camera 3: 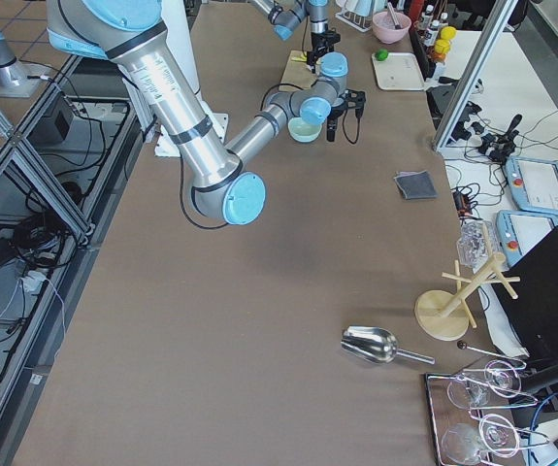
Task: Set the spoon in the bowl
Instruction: 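Release the bowl with right gripper while left gripper grasps the white spoon, then carry the spoon over the bowl with left gripper while right arm withdraws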
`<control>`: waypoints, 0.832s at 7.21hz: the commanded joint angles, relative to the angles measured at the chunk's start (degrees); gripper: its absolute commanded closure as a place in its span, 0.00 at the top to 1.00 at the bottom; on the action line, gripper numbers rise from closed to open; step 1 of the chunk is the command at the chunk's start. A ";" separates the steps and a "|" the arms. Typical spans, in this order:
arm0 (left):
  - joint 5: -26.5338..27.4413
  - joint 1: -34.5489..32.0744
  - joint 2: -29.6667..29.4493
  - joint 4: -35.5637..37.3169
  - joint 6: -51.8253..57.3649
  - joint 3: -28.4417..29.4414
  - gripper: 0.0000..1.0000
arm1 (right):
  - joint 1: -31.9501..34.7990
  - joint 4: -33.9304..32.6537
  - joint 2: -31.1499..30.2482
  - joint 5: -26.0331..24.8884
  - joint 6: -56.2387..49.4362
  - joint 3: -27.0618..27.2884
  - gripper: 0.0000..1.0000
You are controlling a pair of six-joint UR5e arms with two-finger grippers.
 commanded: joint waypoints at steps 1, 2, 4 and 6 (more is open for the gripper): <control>0.04 1.20 0.05 -0.14 -0.11 -0.15 0.84 | 1.50 0.03 -1.37 0.34 -4.38 0.18 1.00; 0.04 1.38 0.22 -0.14 -0.19 -0.15 0.63 | 1.94 -0.06 -1.64 0.34 -5.71 0.18 1.00; -0.31 1.29 0.31 0.47 -0.19 -1.28 0.00 | 3.35 -0.06 -2.17 2.35 -5.81 0.18 1.00; -2.49 1.21 0.57 0.91 -10.44 -4.61 0.00 | 3.44 0.20 -2.52 2.54 -6.25 0.97 1.00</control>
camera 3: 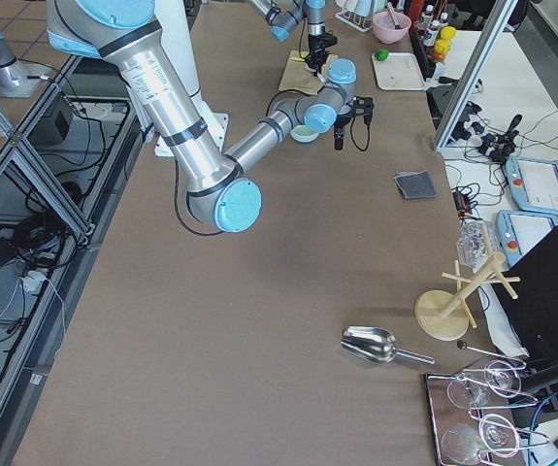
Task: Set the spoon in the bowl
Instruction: 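Carry the spoon over the bowl with left gripper while right arm withdraws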
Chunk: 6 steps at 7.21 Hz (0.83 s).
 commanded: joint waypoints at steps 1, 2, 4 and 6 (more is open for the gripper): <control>-1.82 -0.04 -0.79 3.74 -6.96 -4.58 0.00 | 0.43 0.16 -2.69 0.18 -1.49 2.91 1.00; -2.87 -0.39 -4.63 10.21 -10.55 -7.56 0.00 | 2.00 0.16 -6.46 0.88 -4.37 6.67 1.00; -2.70 -0.31 -17.35 19.13 -26.16 -7.95 0.00 | 8.14 0.87 -16.04 3.17 -6.16 10.39 1.00; -1.74 1.78 -25.99 18.11 -40.13 -4.10 0.00 | 13.06 -0.09 -20.19 3.17 -16.38 9.88 1.00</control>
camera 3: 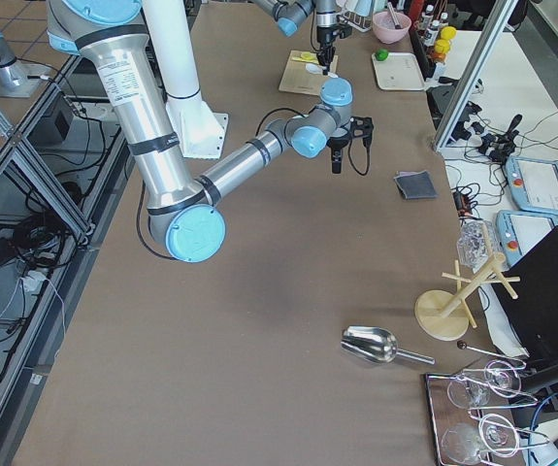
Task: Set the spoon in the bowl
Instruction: 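Carry the spoon over the bowl with left gripper while right arm withdraws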
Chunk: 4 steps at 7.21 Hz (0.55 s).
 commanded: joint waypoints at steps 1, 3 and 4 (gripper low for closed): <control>6.05 5.08 -6.24 -2.49 -13.19 2.47 0.00 | 5.00 -2.05 -4.89 0.24 -12.03 -0.17 1.00; 16.96 12.91 -8.35 -13.18 -20.86 8.94 0.00 | 9.74 -15.09 -4.91 1.12 -26.70 0.61 1.00; 19.35 14.68 -10.10 -13.32 -21.75 10.81 0.00 | 11.25 -18.99 -5.00 1.12 -30.60 0.71 1.00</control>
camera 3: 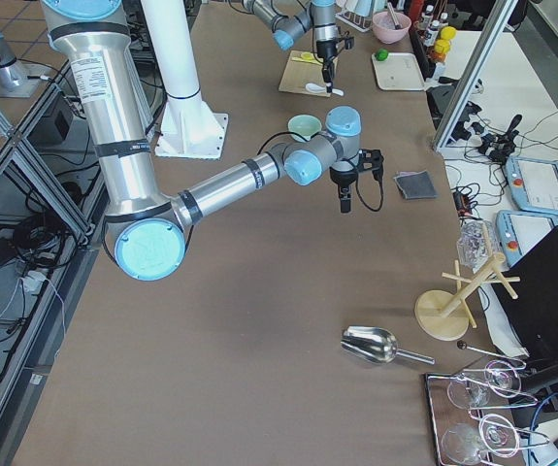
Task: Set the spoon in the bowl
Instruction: 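Lower the spoon into the bowl and open the left gripper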
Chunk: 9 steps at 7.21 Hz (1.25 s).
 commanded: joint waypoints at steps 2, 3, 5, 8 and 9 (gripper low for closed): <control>4.31 5.85 -1.74 -2.11 -6.51 2.83 0.00 | 3.21 -5.87 -2.24 0.21 -7.13 1.11 1.00; 4.58 5.86 -0.87 -2.02 -5.83 2.48 0.96 | 3.21 -5.87 -3.39 0.21 -7.04 1.98 1.00; 4.14 4.03 1.50 -1.41 -5.47 -0.77 0.98 | 3.21 -6.05 -4.71 0.29 -6.95 3.57 1.00; 3.18 -6.31 9.19 14.68 14.65 -13.79 0.98 | 6.62 -5.52 -7.08 4.68 -7.91 3.66 1.00; 1.35 -12.01 10.38 22.16 24.49 -14.83 0.98 | 7.60 -5.69 -8.22 5.30 -10.09 3.92 1.00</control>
